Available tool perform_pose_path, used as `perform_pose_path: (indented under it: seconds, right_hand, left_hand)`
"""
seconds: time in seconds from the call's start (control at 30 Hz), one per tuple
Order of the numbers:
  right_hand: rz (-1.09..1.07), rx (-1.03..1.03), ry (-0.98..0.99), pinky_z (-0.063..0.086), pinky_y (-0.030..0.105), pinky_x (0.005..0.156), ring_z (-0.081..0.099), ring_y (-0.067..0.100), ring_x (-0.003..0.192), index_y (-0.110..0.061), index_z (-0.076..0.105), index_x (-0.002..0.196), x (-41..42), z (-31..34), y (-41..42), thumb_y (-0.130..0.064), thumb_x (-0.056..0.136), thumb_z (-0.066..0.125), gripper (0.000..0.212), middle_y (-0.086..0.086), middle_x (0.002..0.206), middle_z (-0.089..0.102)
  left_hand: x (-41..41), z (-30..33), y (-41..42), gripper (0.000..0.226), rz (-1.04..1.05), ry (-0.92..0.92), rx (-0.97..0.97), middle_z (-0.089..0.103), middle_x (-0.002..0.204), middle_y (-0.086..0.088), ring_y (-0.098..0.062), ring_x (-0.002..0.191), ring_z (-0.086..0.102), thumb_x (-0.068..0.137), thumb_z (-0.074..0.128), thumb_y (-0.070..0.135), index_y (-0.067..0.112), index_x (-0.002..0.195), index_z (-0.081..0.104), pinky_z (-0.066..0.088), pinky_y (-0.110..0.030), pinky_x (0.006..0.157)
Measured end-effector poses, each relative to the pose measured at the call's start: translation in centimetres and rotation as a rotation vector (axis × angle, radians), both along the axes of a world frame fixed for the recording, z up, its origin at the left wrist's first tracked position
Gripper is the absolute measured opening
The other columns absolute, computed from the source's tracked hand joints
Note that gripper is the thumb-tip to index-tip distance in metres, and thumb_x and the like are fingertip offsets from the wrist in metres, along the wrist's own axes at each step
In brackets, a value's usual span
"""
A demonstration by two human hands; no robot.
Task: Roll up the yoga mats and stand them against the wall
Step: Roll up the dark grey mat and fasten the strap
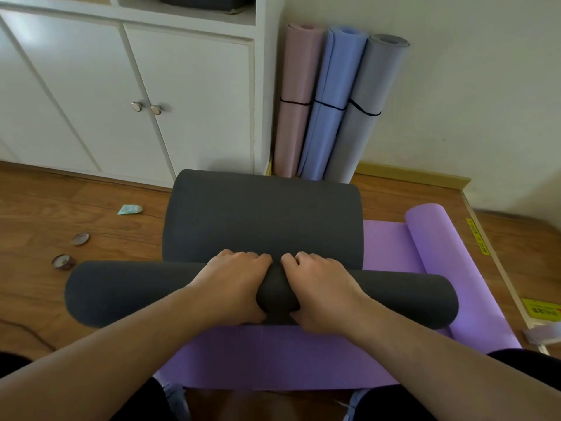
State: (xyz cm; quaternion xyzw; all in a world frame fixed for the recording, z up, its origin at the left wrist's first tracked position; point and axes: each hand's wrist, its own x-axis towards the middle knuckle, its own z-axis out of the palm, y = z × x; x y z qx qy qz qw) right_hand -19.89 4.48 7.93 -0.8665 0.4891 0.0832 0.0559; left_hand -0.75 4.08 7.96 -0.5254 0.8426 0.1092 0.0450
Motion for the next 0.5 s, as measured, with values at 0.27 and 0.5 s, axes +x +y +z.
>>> perform_pose_path:
  seconds: [0.27,0.5]
  right_hand:
    - [-0.032,0.017,-0.022,0.054,0.039,0.077,0.064,0.024,0.099,-0.023,0.042,0.129,-0.2,0.8,-0.2,-0.048,0.081,0.081,0.067,0.0,0.115,0.059]
    - [-0.043,0.029,0.053,0.052,0.043,0.093,0.06,0.026,0.117,-0.022,0.032,0.147,0.0,0.4,0.5,-0.051,0.077,0.088,0.094,0.004,0.135,0.052]
  left_hand:
    - [-0.6,-1.3,0.1,0.061,-0.039,-0.038,-0.2,0.059,0.113,0.009,-0.015,0.102,0.062,0.074,0.078,0.054,0.026,0.12,0.05,0.048,-0.033,0.093]
    - [0.9,1.2,-1.1,0.068,0.04,0.083,0.271,0.063,0.106,0.016,-0.007,0.093,0.061,0.066,0.086,0.064,0.039,0.12,0.054,0.057,-0.031,0.083]
